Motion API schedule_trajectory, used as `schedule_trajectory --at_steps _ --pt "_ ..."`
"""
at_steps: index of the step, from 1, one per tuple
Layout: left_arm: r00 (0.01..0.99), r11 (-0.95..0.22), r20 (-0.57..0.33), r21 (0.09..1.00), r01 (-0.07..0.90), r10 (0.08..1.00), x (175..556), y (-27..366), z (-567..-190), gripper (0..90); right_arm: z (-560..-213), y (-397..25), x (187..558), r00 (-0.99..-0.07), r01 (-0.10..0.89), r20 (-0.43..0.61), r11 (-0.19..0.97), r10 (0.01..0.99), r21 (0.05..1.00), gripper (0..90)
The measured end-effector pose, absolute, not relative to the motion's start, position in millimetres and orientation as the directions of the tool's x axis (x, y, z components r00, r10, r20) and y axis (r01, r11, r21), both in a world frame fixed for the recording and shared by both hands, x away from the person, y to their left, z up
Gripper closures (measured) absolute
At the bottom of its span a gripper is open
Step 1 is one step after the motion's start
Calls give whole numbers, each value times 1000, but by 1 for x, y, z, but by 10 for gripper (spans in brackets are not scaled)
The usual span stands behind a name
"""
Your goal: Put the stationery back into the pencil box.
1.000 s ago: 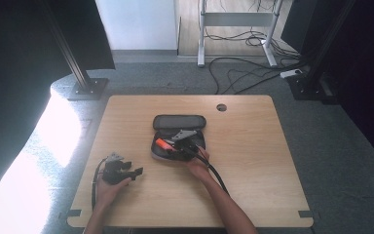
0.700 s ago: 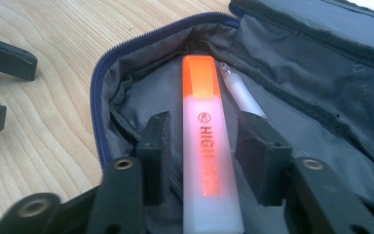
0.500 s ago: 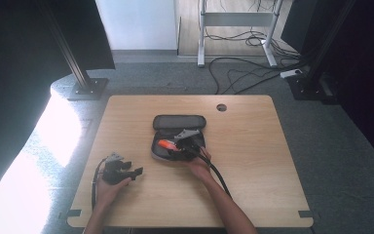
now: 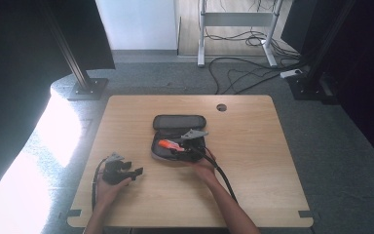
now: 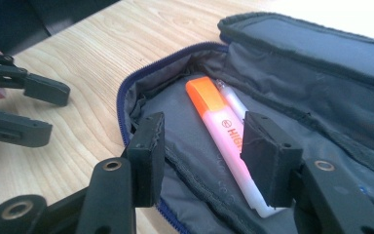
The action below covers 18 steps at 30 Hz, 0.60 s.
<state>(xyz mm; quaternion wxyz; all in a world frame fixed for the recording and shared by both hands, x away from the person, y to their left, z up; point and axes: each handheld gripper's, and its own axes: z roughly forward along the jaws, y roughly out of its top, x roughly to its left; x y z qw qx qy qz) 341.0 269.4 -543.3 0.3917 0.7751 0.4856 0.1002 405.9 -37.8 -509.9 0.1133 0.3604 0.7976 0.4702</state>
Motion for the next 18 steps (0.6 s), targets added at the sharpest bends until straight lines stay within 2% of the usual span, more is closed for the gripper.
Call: schedule_trajectory --at_steps 18 --pt "511 -226 -221 705 673 831 339 267 -543 334 -503 -74 377 -692 464 176 244 700 852 483"
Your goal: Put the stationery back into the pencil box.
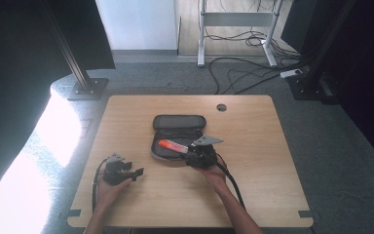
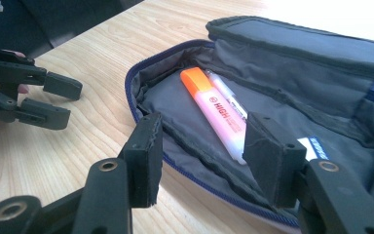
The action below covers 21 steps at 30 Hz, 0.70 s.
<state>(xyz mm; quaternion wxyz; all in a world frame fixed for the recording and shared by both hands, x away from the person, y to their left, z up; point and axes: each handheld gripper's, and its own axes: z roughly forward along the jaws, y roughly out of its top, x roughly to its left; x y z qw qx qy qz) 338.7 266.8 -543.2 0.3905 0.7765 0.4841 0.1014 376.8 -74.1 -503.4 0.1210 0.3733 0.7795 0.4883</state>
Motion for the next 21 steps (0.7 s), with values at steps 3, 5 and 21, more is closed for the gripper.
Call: schedule_trajectory --at_steps 3,5,21 --pt "512 -228 -218 706 671 831 339 266 -543 333 -501 -84 371 -685 461 180 228 706 857 483" --pt "514 -231 -217 705 671 830 339 266 -543 334 -500 -90 367 -678 459 181 219 712 861 483" --pt "510 -228 -212 710 666 833 335 265 -544 334 -505 -141 337 -635 452 162 194 755 871 470"
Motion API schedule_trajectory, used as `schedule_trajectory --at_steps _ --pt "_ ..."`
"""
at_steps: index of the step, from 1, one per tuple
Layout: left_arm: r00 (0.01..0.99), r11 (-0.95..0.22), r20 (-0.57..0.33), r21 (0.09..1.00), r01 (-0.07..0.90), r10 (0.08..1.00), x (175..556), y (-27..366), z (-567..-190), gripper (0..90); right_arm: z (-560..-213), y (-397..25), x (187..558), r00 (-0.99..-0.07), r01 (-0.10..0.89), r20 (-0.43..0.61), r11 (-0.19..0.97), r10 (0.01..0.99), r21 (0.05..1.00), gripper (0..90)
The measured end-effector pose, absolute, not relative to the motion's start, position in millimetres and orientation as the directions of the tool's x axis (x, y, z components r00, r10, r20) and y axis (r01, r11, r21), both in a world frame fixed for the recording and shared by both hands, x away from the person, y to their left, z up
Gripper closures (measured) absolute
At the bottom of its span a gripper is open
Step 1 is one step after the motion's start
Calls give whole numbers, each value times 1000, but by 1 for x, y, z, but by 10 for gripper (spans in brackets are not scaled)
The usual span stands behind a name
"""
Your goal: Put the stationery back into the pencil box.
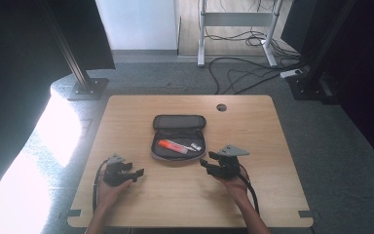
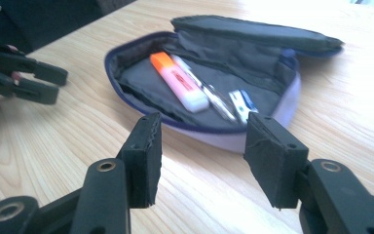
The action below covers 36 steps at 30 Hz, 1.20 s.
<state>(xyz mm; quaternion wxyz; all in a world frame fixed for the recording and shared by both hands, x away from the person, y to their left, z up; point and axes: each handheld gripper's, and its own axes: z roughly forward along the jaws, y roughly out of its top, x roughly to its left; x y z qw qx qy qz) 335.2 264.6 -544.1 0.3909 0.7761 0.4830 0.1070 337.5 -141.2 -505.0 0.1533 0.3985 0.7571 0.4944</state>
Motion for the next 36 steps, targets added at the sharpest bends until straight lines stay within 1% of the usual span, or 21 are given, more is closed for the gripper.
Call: schedule_trajectory --at_steps 12,15,20,32,36 --pt "508 -225 -206 717 660 836 334 264 -545 331 -521 -174 323 -590 482 148 200 794 853 454" --pt "509 -225 -206 717 660 836 334 264 -545 331 -526 -181 322 -574 493 130 214 808 843 444" --pt "510 -228 -203 717 659 836 334 264 -545 331 -537 -192 321 -544 525 143 203 827 826 443" --pt "511 -228 -204 718 658 835 334 264 -545 331 -537 -198 322 -533 535 156 189 831 823 431" --pt "512 -229 -202 719 657 835 335 263 -545 331 -539 -200 323 -531 543 134 214 836 812 410"
